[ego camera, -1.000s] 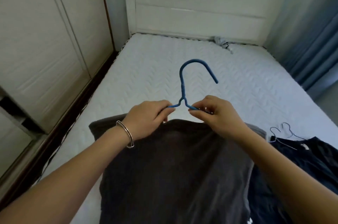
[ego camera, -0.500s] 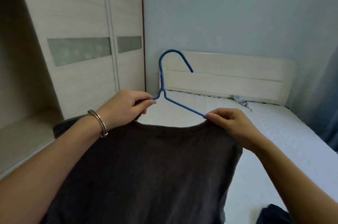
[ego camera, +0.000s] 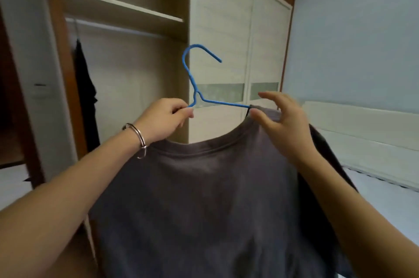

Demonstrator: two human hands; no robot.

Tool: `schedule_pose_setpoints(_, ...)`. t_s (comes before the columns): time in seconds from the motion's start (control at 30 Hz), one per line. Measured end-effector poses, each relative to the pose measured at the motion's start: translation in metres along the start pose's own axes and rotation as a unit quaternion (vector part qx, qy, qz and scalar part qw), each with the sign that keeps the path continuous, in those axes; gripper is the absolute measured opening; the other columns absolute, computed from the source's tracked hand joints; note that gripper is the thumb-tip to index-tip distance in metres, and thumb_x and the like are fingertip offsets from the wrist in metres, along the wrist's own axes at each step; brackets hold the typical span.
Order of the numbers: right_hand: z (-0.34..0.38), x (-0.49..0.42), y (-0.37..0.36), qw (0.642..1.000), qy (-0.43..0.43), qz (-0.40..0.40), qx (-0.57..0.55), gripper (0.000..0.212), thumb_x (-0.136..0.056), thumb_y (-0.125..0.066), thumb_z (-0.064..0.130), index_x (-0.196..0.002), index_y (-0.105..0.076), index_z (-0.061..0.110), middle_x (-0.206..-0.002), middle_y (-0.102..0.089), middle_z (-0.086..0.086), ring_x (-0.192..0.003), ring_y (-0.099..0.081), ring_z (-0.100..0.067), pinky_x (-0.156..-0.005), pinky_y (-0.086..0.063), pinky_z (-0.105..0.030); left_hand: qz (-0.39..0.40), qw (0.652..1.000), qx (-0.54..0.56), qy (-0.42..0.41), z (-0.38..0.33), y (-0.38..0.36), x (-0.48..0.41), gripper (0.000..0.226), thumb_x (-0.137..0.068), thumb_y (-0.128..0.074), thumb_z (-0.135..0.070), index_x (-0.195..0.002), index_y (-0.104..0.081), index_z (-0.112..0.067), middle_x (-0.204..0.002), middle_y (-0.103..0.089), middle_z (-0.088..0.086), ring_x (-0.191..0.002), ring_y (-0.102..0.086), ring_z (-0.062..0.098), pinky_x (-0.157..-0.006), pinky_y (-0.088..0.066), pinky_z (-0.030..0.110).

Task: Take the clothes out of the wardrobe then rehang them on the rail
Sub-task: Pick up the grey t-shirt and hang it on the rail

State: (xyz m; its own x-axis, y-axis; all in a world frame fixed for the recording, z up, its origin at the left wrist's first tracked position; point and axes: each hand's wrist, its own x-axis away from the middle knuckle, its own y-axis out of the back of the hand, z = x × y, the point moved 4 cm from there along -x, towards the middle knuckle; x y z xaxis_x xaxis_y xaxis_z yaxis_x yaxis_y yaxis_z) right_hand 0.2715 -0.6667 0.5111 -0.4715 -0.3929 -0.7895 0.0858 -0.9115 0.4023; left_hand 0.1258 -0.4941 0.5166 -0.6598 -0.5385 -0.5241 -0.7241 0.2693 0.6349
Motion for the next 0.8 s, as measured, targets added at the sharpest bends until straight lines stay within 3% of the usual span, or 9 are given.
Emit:
schedule_pose_setpoints(0.07,0.028,-0.003,-0.03,0.997,-0.01,0.019,-0.076,0.021,-0.087,-0.062,0.024,-0.105,-0.067,0.015,-0.099,-0.065,0.001,-0.091,-0.059,-0.011,-0.081,-0.043,-0.013,-0.008,0.998,0.025,0.051,0.02,0.019,0.003,0.026,-0.092,-0.05,-0.023,-0.083,-0.068,-0.007,-0.055,-0.048,-0.004,-0.033,-0.041,0.0,-0.045,-0.032,0.017)
schedule_pose_setpoints(0.13,0.06,-0.003,-0.076,0.975,-0.065,0.122,-0.172,0.024,-0.091,-0.055,0.028,-0.09,-0.071,0.01,-0.089,-0.072,-0.009,-0.083,-0.066,-0.016,-0.078,-0.05,-0.027,0.001,0.992,0.077,0.101,0.036,0.033,0.008,0.025,-0.093,-0.049,-0.022,-0.076,-0.065,-0.013,-0.056,-0.047,-0.004,-0.029,-0.037,0.002,-0.039,-0.029,0.014)
schedule_pose_setpoints(0.27,0.121,-0.007,-0.161,0.857,-0.236,0.255,-0.381,0.033,-0.095,-0.047,0.031,-0.071,-0.057,0.01,-0.069,-0.06,-0.012,-0.064,-0.058,-0.017,-0.066,-0.046,-0.023,0.047,0.948,0.253,0.189,0.064,0.047,0.019,0.034,-0.095,-0.033,-0.002,-0.067,-0.051,-0.011,-0.06,-0.04,0.0,-0.036,-0.031,0.003,-0.033,-0.022,0.011)
schedule_pose_setpoints(0.37,0.152,-0.016,-0.207,0.837,-0.283,0.273,-0.381,0.03,-0.09,-0.057,0.022,-0.067,-0.052,0.004,-0.061,-0.048,-0.013,-0.05,-0.048,-0.019,-0.057,-0.043,-0.029,0.056,0.932,0.31,0.179,0.088,0.067,0.022,0.035,-0.094,-0.03,0.003,-0.068,-0.05,-0.009,-0.064,-0.044,0.004,-0.048,-0.039,0.009,-0.034,-0.031,0.011)
schedule_pose_setpoints(0.43,0.166,-0.022,-0.228,0.859,-0.279,0.279,-0.326,0.027,-0.089,-0.06,0.015,-0.066,-0.053,0.001,-0.06,-0.048,-0.014,-0.046,-0.049,-0.019,-0.05,-0.045,-0.029,0.075,0.945,0.282,0.148,0.104,0.084,0.024,0.027,-0.096,-0.036,-0.004,-0.08,-0.057,-0.006,-0.075,-0.056,0.01,-0.058,-0.054,0.013,-0.047,-0.04,0.016)
schedule_pose_setpoints(0.57,0.186,-0.021,-0.251,0.876,-0.271,0.324,-0.231,0.016,-0.09,-0.055,0.009,-0.074,-0.055,0.006,-0.077,-0.059,-0.012,-0.073,-0.063,-0.022,-0.077,-0.058,-0.034,0.096,0.971,0.178,0.128,0.151,0.122,0.026,0.026,-0.096,-0.042,-0.023,-0.099,-0.064,-0.009,-0.088,-0.064,0.003,-0.079,-0.057,0.012,-0.072,-0.045,0.021)
schedule_pose_setpoints(0.63,0.189,-0.017,-0.259,0.865,-0.282,0.348,-0.226,0.013,-0.093,-0.052,0.008,-0.08,-0.053,0.005,-0.077,-0.059,-0.011,-0.07,-0.064,-0.019,-0.068,-0.06,-0.03,0.051,0.991,0.069,0.102,0.18,0.144,0.022,0.024,-0.093,-0.048,-0.022,-0.106,-0.065,-0.01,-0.096,-0.067,0.0,-0.094,-0.06,0.013,-0.086,-0.046,0.026)
schedule_pose_setpoints(0.7,0.192,-0.012,-0.266,0.851,-0.289,0.369,-0.239,0.009,-0.094,-0.048,0.007,-0.085,-0.051,0.005,-0.074,-0.055,-0.01,-0.063,-0.061,-0.017,-0.054,-0.058,-0.026,0.026,0.996,-0.031,0.076,0.207,0.16,0.019,0.029,-0.092,-0.05,-0.018,-0.119,-0.059,-0.012,-0.121,-0.062,0.003,-0.113,-0.056,0.017,-0.096,-0.041,0.027)
schedule_pose_setpoints(0.8,0.195,-0.015,-0.272,0.854,-0.237,0.419,-0.197,0.006,-0.094,-0.049,0.011,-0.09,-0.053,0.008,-0.078,-0.054,-0.008,-0.061,-0.056,-0.014,-0.062,-0.056,-0.029,0.074,0.988,-0.131,0.041,0.24,0.164,0.018,0.043,-0.093,-0.048,-0.022,-0.136,-0.043,-0.018,-0.143,-0.043,0.002,-0.132,-0.039,0.016,-0.107,-0.03,0.026)
